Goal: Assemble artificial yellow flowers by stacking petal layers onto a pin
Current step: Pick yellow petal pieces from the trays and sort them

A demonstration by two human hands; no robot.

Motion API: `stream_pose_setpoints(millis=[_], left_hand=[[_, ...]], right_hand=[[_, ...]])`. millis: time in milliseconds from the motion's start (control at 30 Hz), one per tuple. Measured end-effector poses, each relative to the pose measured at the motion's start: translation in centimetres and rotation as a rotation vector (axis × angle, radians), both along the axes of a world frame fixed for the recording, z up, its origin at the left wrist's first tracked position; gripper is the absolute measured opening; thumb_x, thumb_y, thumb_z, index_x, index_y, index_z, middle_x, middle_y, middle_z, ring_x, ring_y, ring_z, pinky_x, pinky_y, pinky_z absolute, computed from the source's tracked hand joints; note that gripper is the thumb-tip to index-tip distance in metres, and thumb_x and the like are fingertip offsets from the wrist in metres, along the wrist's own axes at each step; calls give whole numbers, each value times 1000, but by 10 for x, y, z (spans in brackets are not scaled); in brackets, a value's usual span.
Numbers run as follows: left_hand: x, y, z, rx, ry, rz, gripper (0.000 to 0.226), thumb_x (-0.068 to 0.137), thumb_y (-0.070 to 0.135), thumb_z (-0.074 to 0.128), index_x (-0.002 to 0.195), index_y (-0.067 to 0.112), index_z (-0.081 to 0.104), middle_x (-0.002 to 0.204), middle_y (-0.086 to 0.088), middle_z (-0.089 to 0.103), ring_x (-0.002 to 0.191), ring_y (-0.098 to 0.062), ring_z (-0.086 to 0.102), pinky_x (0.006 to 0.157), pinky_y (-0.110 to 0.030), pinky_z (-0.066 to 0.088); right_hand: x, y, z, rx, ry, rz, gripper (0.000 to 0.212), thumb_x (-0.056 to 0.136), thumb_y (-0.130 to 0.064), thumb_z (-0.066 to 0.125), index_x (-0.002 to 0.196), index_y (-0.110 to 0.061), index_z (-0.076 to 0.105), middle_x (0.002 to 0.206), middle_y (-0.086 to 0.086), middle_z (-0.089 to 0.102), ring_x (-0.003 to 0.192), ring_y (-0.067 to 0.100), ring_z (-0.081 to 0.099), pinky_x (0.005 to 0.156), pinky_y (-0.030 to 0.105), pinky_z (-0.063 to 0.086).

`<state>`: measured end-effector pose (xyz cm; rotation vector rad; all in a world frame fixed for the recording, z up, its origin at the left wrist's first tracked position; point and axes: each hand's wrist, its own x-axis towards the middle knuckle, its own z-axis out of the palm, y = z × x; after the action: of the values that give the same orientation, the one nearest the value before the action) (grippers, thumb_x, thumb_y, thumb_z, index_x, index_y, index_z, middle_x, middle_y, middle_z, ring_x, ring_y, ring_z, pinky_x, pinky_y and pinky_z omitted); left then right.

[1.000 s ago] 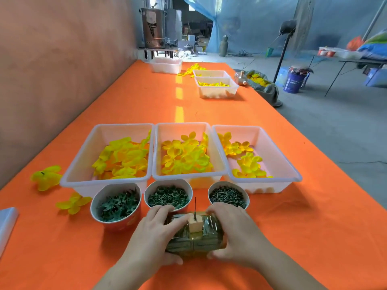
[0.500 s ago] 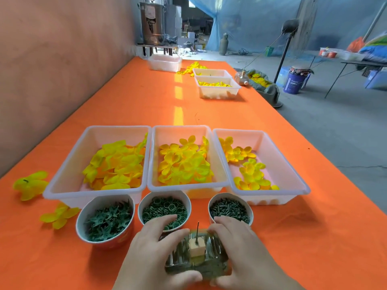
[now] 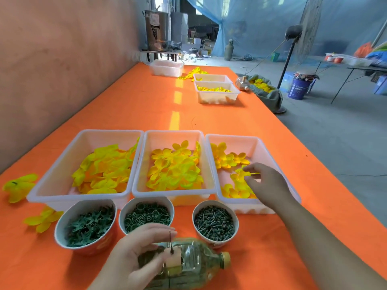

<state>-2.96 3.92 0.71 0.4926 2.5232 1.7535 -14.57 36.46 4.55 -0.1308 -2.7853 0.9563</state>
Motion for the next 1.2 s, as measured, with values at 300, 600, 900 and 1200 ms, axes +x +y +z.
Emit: stream_pose_setpoints(millis=[300, 600, 900, 1200], left_hand=[[-100, 0, 33, -379, 366, 187, 35, 86, 5, 73, 108, 32, 70, 118, 12, 68, 116, -14, 62, 97, -36, 51], [-158, 17, 4, -951, 54, -153, 35, 99, 50, 50, 108, 21, 67, 115, -3, 64, 115, -23, 56, 92, -41, 46], [-139, 12, 3, -916, 56, -197, 33, 101, 50, 46, 102, 22, 64, 101, -1, 64, 95, -20, 57, 84, -42, 47], [-134, 12, 1, -778, 95, -105, 30, 91, 53, 62, 107, 28, 68, 108, 8, 59, 101, -12, 56, 90, -36, 46]], right_hand=[[-64, -22, -30, 448, -601, 206, 53, 83, -35, 75, 132, -21, 62, 147, 2, 52, 128, 20, 53, 101, 29, 46], [-56, -28, -44, 459, -530, 120, 18, 77, -14, 67, 91, -26, 72, 97, -4, 71, 82, 14, 58, 64, 20, 42], [-58, -10, -37, 279, -395, 76, 26, 76, -33, 83, 97, -18, 77, 104, -1, 74, 97, 16, 66, 74, 25, 47], [-64, -13, -31, 707, -337, -107, 15, 88, -5, 52, 89, -11, 65, 100, 6, 55, 95, 32, 60, 69, 32, 46]])
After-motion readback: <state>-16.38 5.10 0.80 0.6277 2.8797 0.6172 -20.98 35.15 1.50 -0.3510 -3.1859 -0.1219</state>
